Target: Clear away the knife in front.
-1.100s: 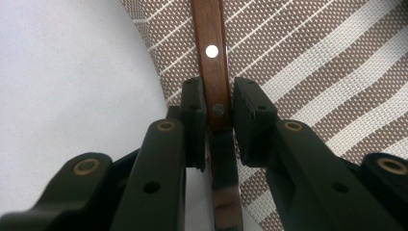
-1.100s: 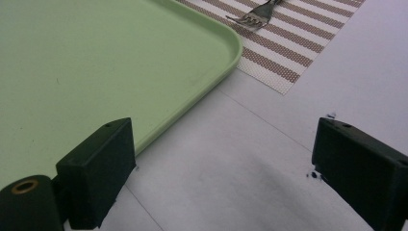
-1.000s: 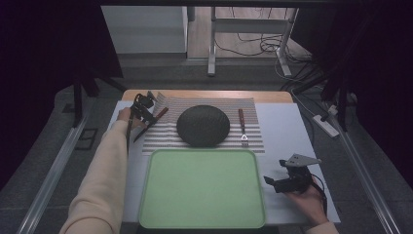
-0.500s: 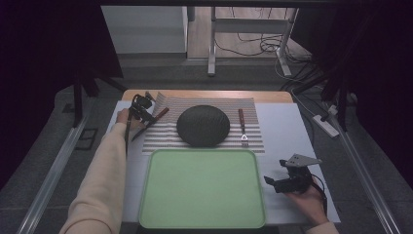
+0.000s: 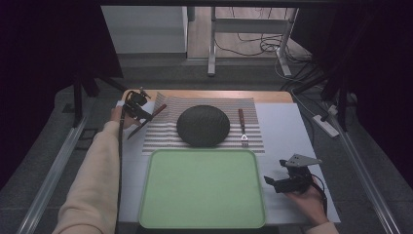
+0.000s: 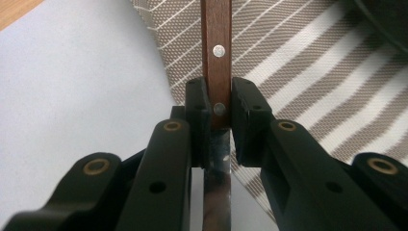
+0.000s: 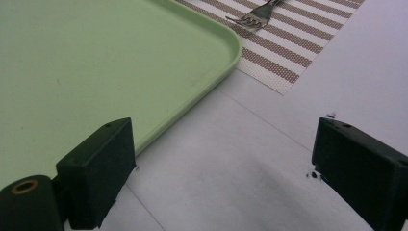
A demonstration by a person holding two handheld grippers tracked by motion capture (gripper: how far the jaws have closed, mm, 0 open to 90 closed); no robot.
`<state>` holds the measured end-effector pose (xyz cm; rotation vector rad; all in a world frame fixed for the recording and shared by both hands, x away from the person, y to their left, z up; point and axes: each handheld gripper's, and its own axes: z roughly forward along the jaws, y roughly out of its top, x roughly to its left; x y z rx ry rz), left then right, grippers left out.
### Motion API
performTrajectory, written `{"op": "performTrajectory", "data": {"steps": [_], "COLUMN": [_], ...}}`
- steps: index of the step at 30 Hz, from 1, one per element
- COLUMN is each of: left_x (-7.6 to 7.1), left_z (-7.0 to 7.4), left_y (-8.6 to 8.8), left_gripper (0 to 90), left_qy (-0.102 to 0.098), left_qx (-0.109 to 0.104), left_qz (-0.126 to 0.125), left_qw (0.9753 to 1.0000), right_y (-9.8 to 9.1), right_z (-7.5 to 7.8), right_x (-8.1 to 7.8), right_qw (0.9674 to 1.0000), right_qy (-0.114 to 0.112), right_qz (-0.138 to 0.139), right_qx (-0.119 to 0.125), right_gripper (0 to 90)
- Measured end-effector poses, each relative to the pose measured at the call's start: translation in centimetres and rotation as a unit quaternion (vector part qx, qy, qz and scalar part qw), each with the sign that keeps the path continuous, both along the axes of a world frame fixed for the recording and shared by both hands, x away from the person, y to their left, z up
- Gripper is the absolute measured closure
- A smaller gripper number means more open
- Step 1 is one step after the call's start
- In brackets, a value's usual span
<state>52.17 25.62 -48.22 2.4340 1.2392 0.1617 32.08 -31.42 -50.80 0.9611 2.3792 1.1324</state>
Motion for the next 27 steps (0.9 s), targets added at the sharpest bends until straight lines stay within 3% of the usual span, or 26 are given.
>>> {"op": "performTrajectory", "data": {"steps": [7,15,19,20,23,27], "left_x": [-2.6,-7.6,-10.7,-10.7,-13.0,-14.4], "left_z": [1.5,3.0,3.9,3.9,4.3,4.3], "left_y": [-0.6,-2.7,-4.7,-4.7,-6.3,-7.4], "left_gripper": [77.8,77.8,77.8,77.7,77.7,77.7], "left_qy": [-0.014,-0.029,-0.042,-0.042,-0.047,-0.044], "left_qx": [-0.025,-0.034,-0.045,-0.045,-0.055,-0.067], "left_qz": [-0.018,-0.054,-0.083,-0.083,-0.105,-0.120], "left_qw": [0.9994,0.9975,0.9946,0.9946,0.9918,0.9896], "right_y": [0.0,0.0,0.0,0.0,0.1,0.3], "right_z": [0.0,0.1,0.1,0.1,0.1,0.1], "right_x": [0.0,0.0,0.2,0.2,0.4,0.5], "right_qw": [1.0000,1.0000,1.0000,1.0000,0.9999,0.9999], "right_qy": [0.000,-0.002,-0.001,-0.001,-0.002,-0.003], "right_qz": [0.002,0.005,0.004,0.004,0.007,0.009], "right_qx": [0.000,0.004,0.006,0.006,0.008,0.005], "right_gripper": [7.8,7.8,7.9,7.9,7.9,7.9]}}
